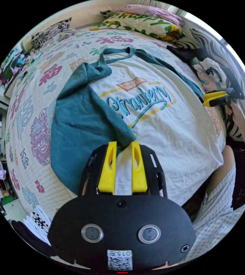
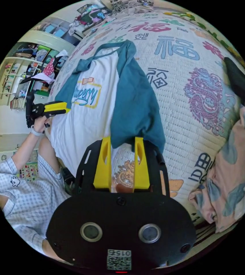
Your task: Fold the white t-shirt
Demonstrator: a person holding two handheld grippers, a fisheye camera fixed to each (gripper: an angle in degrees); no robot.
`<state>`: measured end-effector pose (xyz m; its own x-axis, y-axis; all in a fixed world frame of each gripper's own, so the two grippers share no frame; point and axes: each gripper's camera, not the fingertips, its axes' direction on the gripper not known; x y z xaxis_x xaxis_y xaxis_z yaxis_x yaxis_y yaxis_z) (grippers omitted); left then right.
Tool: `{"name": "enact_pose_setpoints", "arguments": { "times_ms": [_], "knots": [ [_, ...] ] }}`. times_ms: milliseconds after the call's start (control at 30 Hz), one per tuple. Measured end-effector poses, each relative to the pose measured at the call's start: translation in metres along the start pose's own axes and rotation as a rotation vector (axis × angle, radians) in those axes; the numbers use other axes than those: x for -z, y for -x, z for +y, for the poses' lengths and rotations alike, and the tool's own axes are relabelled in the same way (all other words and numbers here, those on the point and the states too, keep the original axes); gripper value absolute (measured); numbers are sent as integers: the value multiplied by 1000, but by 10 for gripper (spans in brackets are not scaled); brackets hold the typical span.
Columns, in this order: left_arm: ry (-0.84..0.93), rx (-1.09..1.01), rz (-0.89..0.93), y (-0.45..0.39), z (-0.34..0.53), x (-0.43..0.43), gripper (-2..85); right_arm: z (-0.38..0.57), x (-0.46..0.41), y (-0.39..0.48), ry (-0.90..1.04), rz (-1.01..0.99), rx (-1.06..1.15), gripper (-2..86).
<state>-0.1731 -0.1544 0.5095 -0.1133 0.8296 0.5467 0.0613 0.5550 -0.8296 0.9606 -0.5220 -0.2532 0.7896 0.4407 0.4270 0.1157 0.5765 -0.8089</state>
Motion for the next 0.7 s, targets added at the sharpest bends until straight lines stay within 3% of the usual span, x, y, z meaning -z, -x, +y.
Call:
{"name": "enact_pose_setpoints", "arguments": {
  "times_ms": [100,200,300,367,500,600,700],
  "knots": [
    [3,-80,56,14,-8,8,13,-20,-6,-4,98,3,48,42],
    [-93,-38,16,65,-5,49,1,-26,24,-18,31,-40,39,19],
    [-220,138,-24,147,-3,96,1,-29,63,-40,-94,-26,-49,18],
    [-282,317,-234,204,-2,114,13,-32,78,-56,-145,16,-134,26],
    [-274,559,-335,258,3,117,67,-44,91,-87,-188,26,-331,100],
    [-442,398,-168,235,-9,127,74,-57,107,-82,-292,50,-321,106],
    [-415,43,-59,166,-58,108,81,-101,103,-53,-320,-25,-92,111]
  ]
}}
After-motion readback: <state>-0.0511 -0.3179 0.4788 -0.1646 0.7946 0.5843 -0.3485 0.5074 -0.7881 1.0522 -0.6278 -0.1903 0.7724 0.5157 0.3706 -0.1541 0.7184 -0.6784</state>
